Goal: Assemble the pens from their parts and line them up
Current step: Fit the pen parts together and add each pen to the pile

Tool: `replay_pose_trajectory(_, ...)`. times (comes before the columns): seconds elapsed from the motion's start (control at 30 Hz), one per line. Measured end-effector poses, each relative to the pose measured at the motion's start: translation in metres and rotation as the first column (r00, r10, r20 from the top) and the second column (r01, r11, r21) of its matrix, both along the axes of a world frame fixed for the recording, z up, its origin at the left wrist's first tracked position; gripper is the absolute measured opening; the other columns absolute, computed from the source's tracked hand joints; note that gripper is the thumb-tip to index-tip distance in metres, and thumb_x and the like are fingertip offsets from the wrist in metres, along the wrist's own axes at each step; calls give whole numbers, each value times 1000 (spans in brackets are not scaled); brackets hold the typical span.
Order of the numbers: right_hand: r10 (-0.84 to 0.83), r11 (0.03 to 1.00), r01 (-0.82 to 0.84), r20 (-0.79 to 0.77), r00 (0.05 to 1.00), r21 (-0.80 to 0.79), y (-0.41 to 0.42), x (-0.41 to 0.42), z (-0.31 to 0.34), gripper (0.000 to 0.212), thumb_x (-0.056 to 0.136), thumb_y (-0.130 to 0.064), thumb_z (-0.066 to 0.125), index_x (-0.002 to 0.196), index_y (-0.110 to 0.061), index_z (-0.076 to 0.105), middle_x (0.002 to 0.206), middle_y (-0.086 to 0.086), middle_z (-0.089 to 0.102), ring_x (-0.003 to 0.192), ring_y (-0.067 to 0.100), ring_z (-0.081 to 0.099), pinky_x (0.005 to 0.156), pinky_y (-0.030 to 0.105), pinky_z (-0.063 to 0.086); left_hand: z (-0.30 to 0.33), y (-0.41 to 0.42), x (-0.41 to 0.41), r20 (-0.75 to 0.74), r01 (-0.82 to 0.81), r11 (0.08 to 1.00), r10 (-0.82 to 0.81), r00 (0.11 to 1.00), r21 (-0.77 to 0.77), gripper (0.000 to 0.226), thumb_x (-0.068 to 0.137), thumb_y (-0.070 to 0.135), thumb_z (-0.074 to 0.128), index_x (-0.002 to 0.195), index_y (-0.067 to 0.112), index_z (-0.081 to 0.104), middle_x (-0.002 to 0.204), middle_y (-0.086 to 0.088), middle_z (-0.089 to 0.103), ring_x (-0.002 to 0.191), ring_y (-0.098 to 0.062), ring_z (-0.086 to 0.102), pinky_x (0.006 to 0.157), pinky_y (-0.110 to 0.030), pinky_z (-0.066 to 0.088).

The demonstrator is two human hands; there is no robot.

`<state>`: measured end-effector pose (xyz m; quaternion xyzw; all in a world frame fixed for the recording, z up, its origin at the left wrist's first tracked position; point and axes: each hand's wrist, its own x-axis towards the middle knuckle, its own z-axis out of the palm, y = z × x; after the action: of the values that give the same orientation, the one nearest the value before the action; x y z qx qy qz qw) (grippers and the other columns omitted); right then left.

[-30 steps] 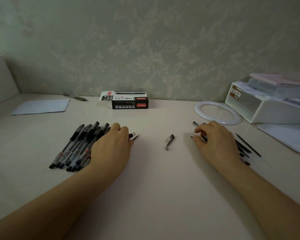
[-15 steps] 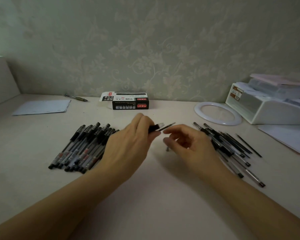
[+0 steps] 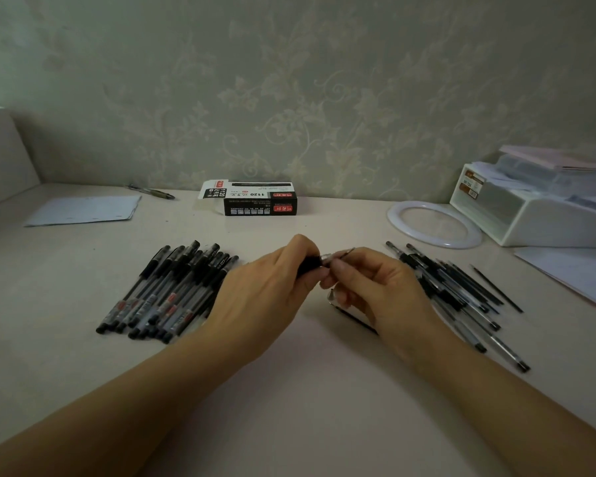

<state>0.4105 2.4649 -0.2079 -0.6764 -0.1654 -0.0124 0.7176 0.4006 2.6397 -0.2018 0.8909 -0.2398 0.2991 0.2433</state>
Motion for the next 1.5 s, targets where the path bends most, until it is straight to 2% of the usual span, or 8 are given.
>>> replay_pose_trajectory(0.1,-146,981,150,-35,989,123,-3,3,3,10,97,-13,56,92,-10,65,72,5,70,58,11,57,58,20,51,-4,1,3,0,-1,999,1,1000,47,23,96,42,46,97,21,55,85,9,65,59,-14,53,47,-37,47)
replay_pose_trajectory(0.23,-270,931,289,-111,956,223,-9,6,5,14,101,-15,51,91,-11,60,71,3,67,60,10,56,61,19,52,-6,3,7,-12,-13,998,13,1000,61,18,97,39,47,95,24,56,85,12,63,57,-9,44,46,-34,46)
replay_pose_trajectory(0.3,-240,939,261,-117,964,225,-8,6,5,12,99,-15,54,90,-11,62,71,3,67,60,10,57,61,19,52,-8,4,8,-10,-16,998,17,1000,61,17,97,38,47,94,24,56,83,12,62,56,-9,44,45,-33,45)
replay_pose_trajectory(0.47,-114,993,114,-10,993,-16,0,1,-3,18,99,-16,54,90,-12,70,75,6,71,65,15,62,63,21,52,-10,3,9,-34,18,999,-16,999,48,22,98,48,36,105,32,48,88,17,61,58,-7,46,46,-30,43)
replay_pose_trajectory(0.57,-172,984,171,22,985,50,-2,3,-1,21,101,-15,50,89,-11,67,73,6,70,63,14,61,60,20,51,-12,4,9,-60,33,998,-30,998,55,24,99,49,29,114,39,45,93,19,61,62,-7,48,50,-30,45)
replay_pose_trajectory(1.0,-187,968,186,-10,982,166,-5,3,4,22,101,-14,48,89,-7,64,72,6,67,64,13,59,62,20,53,-13,5,11,-117,99,995,-101,988,-20,20,99,43,34,109,36,50,84,17,57,63,-3,50,52,-27,43)
replay_pose_trajectory(1.33,-186,977,180,44,982,112,-4,3,1,20,100,-17,50,92,-7,65,74,8,68,64,14,60,64,20,51,-13,4,11,-112,115,993,-117,987,-20,20,100,39,36,107,30,52,75,16,54,58,-7,48,49,-26,38)
replay_pose_trajectory(1.5,-150,977,150,-12,989,153,-5,4,2,21,100,-16,49,89,-8,65,72,7,67,62,13,59,61,21,52,-12,4,11,-120,145,987,-152,981,-62,22,100,40,35,109,29,52,74,15,55,60,-8,53,53,-37,46)
